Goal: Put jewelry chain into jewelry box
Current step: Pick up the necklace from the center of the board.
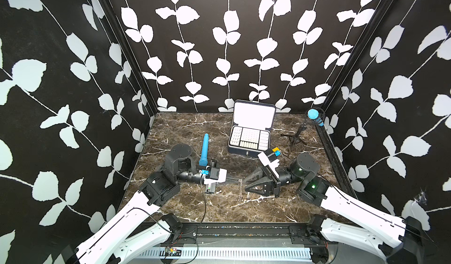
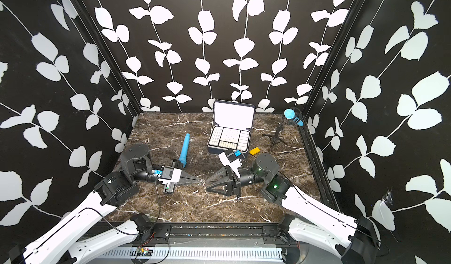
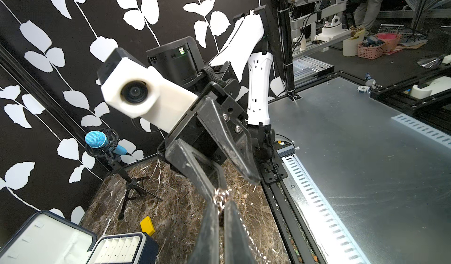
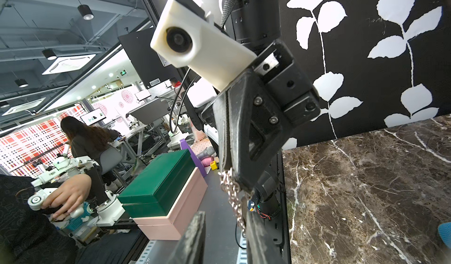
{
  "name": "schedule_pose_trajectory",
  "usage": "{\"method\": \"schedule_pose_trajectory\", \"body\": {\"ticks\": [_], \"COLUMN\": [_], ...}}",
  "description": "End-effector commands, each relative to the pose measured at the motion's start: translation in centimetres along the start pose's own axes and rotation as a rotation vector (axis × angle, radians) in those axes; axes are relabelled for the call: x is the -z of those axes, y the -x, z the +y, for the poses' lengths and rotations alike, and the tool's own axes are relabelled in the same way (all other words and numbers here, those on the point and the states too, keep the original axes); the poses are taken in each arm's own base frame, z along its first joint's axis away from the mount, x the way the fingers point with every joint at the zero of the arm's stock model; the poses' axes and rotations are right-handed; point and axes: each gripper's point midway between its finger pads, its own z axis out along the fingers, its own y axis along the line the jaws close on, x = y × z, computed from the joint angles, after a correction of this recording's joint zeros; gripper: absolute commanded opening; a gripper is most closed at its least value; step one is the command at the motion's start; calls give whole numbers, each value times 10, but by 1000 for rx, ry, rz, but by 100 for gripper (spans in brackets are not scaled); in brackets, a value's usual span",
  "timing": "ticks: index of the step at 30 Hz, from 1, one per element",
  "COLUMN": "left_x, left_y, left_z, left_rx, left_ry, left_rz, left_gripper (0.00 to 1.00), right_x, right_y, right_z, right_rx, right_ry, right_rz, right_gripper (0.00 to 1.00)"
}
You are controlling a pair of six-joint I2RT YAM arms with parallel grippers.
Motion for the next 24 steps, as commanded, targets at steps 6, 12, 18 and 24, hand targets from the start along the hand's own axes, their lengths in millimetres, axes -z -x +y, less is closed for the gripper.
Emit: {"method": "schedule_pose_trajectory", "body": {"ticks": [6, 12, 18, 24], "left_x": [5, 5, 4, 5], "left_y": [14, 14, 11, 10], "left_z": [2, 3, 4, 3], "left_rx": [-37, -35, -27, -27], "left_ry": [16, 20, 24, 25], "left_rz": [-19, -17, -10, -9], "left_gripper": [0, 0, 0, 0], "right_x": [-3, -5, -2, 0], "right_y": [2, 1, 8, 10], "right_z": [6, 4, 2, 1], "right_rx": [60, 73, 110, 125], "right_ry": [-6, -24, -63, -83], "right_rz": [14, 16, -18, -32], "right_gripper": [38, 41, 35, 26]}}
